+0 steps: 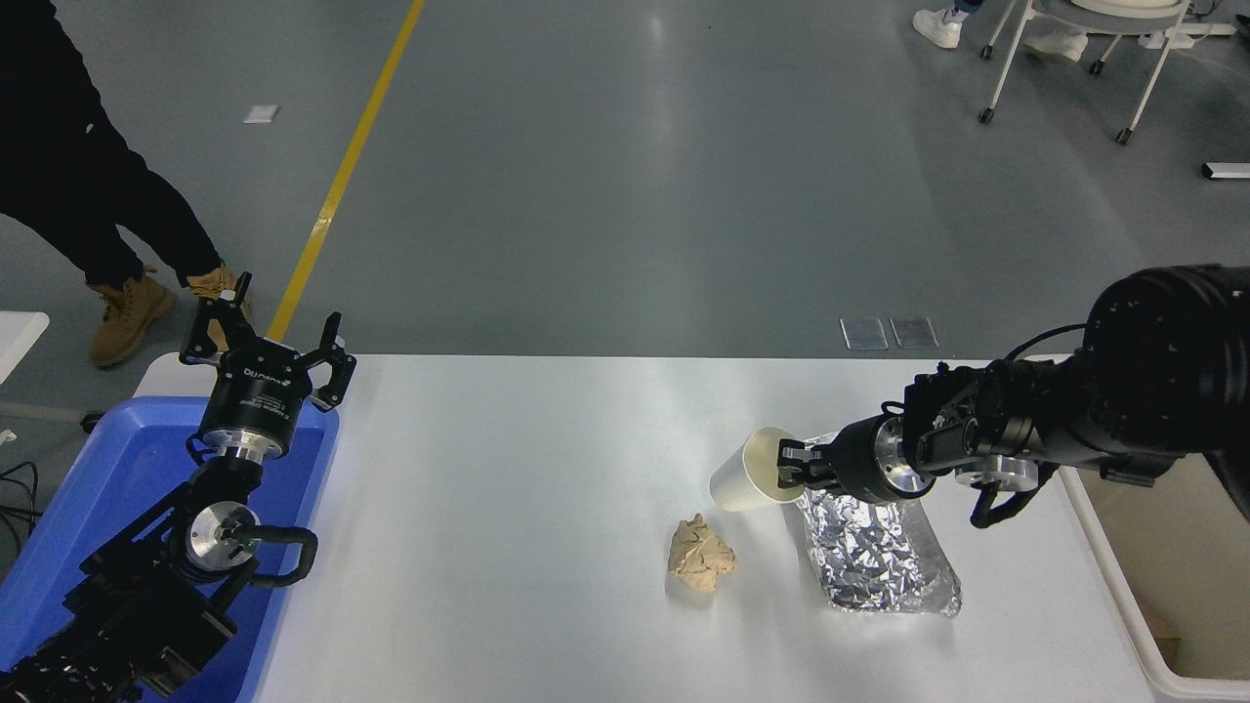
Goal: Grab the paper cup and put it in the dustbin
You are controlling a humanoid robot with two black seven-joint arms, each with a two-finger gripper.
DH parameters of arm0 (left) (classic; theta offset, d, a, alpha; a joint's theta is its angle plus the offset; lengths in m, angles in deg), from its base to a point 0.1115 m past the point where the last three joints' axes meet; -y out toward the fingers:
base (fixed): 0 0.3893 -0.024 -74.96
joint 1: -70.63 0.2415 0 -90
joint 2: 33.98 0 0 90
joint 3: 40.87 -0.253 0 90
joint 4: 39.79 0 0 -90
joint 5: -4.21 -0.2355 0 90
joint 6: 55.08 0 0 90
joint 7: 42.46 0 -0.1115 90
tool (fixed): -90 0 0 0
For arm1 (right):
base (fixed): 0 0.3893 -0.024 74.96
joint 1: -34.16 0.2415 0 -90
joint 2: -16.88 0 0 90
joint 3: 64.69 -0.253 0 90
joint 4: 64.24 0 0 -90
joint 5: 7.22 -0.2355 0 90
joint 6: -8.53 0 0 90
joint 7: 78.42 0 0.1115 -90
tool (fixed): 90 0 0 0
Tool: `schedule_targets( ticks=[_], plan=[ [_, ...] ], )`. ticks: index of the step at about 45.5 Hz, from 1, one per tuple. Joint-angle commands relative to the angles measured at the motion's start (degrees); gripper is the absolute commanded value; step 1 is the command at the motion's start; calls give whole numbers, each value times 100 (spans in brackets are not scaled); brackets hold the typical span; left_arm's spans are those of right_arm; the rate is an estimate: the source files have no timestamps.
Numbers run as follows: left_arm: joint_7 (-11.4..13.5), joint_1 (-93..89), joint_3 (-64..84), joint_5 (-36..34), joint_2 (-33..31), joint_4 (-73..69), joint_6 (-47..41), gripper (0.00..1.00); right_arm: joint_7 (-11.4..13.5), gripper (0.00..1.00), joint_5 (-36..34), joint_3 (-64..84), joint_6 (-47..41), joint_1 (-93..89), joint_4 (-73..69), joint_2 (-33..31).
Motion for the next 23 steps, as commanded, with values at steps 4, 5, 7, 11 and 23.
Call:
schedule_targets(
  ticks=[4, 5, 7, 11, 23],
  plan=[
    [0, 0, 0, 1, 0, -1, 0, 98, -10, 0, 53, -57, -612, 1366, -140, 0],
    [0, 0, 0, 1, 0, -1, 0, 98, -10, 0, 79, -57, -682, 1471, -140, 0],
    [0, 0, 0, 1, 0, -1, 0, 98, -10, 0, 114, -57, -797, 1673, -140, -122],
    [0, 0, 0, 1, 0, -1, 0, 98, -10, 0, 193, -48, -964, 2051, -105, -386],
    [0, 0, 0, 1, 0, -1, 0, 98, -10, 0, 264, -22, -1342, 2808, -70, -1098]
  ],
)
